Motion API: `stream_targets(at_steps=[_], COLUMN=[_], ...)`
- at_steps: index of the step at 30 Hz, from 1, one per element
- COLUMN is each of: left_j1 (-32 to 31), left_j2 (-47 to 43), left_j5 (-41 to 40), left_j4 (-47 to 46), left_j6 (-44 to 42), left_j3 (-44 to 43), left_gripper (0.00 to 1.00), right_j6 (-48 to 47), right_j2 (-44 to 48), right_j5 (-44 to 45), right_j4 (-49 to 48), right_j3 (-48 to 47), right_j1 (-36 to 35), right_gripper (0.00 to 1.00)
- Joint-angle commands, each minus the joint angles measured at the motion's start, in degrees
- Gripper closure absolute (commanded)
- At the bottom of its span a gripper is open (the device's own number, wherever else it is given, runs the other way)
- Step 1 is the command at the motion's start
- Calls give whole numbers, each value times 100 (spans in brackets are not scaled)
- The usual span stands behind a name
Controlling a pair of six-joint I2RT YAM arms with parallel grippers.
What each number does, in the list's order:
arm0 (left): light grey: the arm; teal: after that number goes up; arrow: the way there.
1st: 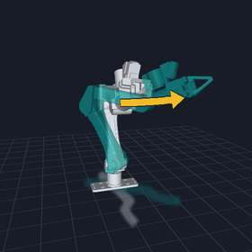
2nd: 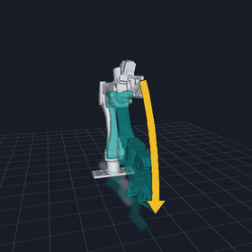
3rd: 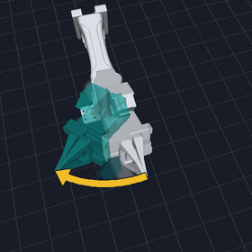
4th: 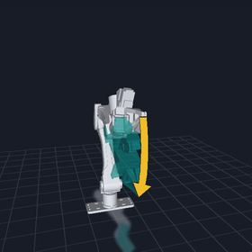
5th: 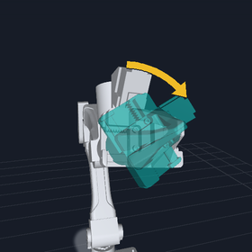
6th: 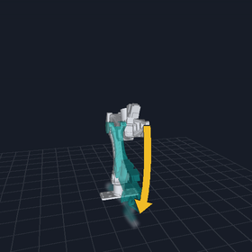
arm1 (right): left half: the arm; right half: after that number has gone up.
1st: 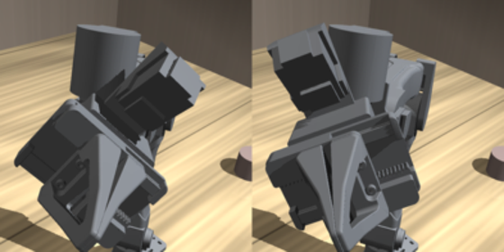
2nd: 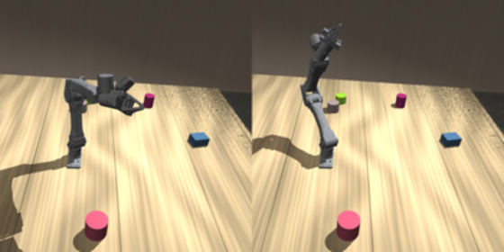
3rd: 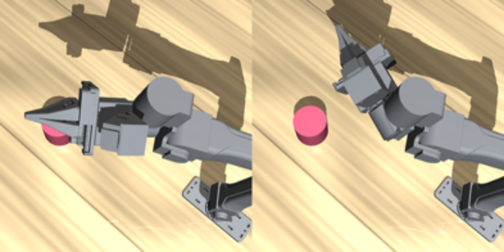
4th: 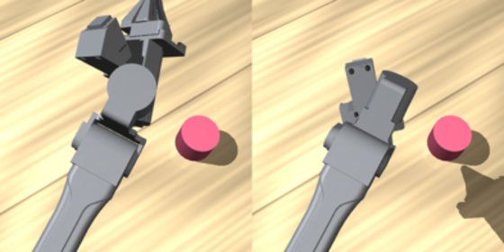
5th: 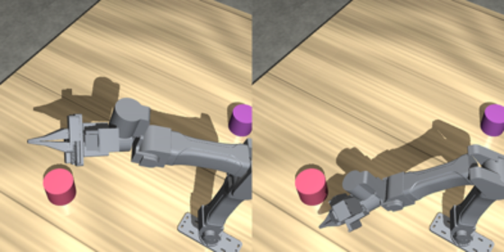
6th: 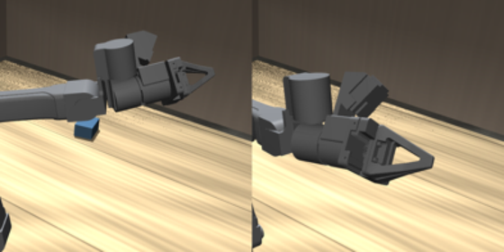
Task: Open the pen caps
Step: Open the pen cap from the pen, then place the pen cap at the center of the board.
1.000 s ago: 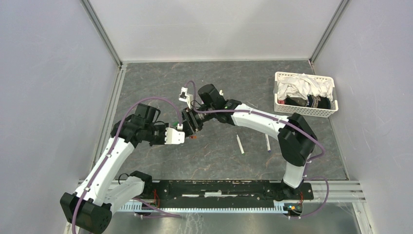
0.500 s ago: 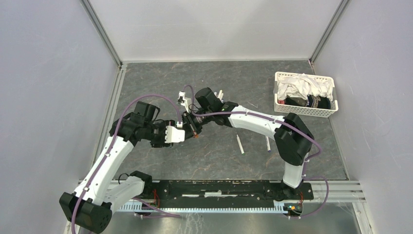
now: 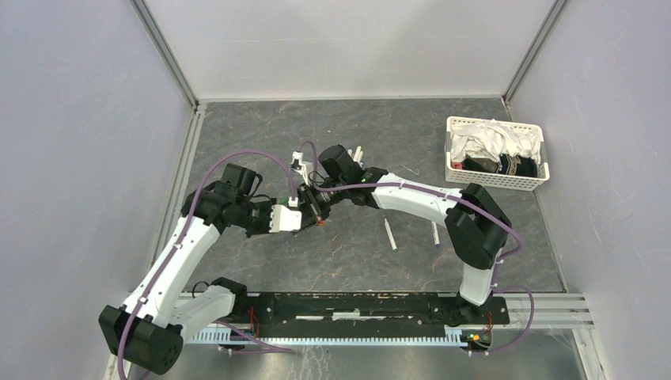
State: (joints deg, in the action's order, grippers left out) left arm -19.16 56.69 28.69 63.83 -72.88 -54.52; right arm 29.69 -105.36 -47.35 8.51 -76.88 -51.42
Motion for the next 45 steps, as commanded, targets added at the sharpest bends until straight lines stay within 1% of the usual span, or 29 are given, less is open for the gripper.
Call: stream_targets(at_steps=[1,6,9,13,15,18,20,22,24,26,30,31,34,37,39,42,45], left_j1=[-24,-24,-23,-19,-15,-23,-21,-16,-18,-18,-42,-61,-178,-286,-307,-323,-340], left_j2=[30,124,222,412,457,535,642,861,1159,1484,2183,2312,2641,2971,3217,3385,3233], left_j5=[26,-414,-989,-1703,-1825,-1688,-1375,-1042,-748,-576,-511,-521,-830,-1397,-1585,-1652,-1520], left_j4=[110,134,25,-213,-347,-666,-1010,-1353,-1751,-2124,-2709,-2837,-3287,-3643,-3700,-3637,-3628], left_j6=[-131,-437,-614,-748,-731,-481,-53,470,1015,1511,2240,2357,2543,2671,2838,2980,2985], left_j3=[-86,-22,62,110,60,-5,2,3,2,10,-21,-23,51,128,91,45,114], left_gripper=[98,98,98,98,98,98,98,98,98,97,92,89,83,78,75,70,64], right_j6=[-171,-540,-896,-1118,-1167,-1276,-1284,-1264,-1234,-1105,-886,-836,-704,-621,-581,-536,-500], right_j2=[449,838,1137,1561,1726,1997,2258,2543,2883,3240,3865,3970,4157,4156,4085,3920,3750], right_j5=[-149,-124,7,134,209,529,993,1702,2729,3550,4771,5101,5944,6444,6639,6900,7120], right_j4=[-145,168,525,678,718,769,779,851,985,1056,1233,1259,1357,1252,1144,1028,909], right_j3=[234,693,938,1371,1580,1915,2161,2414,2669,2959,3541,3657,4012,4357,4537,4665,4751], right_j1=[121,361,481,610,663,770,904,1035,1097,1168,1348,1379,1457,1518,1523,1534,1550], right_gripper=[100,100,100,100,100,100,100,100,100,100,100,100,100,100,100,100,98])
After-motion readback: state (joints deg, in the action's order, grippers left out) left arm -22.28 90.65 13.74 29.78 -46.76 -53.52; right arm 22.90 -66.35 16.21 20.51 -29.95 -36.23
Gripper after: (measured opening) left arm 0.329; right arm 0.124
